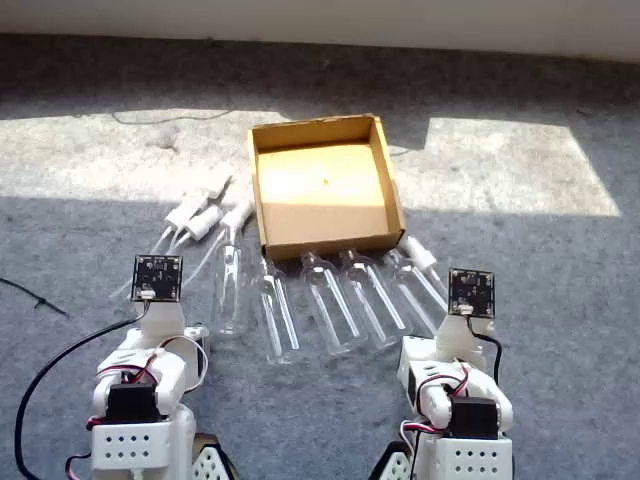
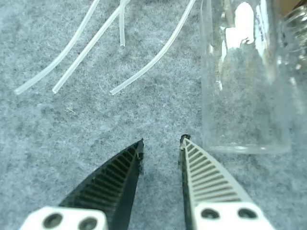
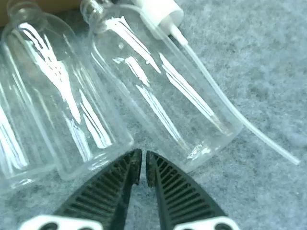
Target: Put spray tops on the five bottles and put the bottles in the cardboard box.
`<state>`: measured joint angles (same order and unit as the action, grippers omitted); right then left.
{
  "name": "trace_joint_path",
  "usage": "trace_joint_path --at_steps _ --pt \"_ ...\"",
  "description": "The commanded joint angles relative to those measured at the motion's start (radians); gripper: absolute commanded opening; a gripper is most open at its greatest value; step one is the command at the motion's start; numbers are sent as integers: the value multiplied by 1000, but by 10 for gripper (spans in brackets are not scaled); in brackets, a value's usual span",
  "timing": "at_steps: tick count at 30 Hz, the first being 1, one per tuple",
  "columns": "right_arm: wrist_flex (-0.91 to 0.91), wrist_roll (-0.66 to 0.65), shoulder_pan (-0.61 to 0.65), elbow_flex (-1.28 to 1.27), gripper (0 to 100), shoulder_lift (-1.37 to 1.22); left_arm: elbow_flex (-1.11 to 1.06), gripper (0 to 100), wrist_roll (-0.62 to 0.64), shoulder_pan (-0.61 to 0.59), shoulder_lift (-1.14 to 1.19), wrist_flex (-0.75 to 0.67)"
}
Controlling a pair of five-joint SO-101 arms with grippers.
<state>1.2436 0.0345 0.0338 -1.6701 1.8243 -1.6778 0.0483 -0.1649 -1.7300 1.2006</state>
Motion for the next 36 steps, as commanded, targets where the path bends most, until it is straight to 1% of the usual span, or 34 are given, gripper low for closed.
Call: trace_joint_path --at_steps 1,7,15,25,36 --pt "5 9 -13 -136 5 12 -24 127 -3 -8 -1 6" --pt "-13 9 -10 -136 5 12 -24 127 -3 -8 -1 6" --pt "-193 9 -15 -134 6 12 -24 127 -3 -8 -1 6" --pt "-249 8 -16 -133 6 12 -24 127 -3 -8 -1 6" --pt "-249 8 -16 -133 9 12 -24 127 -3 -8 -1 6"
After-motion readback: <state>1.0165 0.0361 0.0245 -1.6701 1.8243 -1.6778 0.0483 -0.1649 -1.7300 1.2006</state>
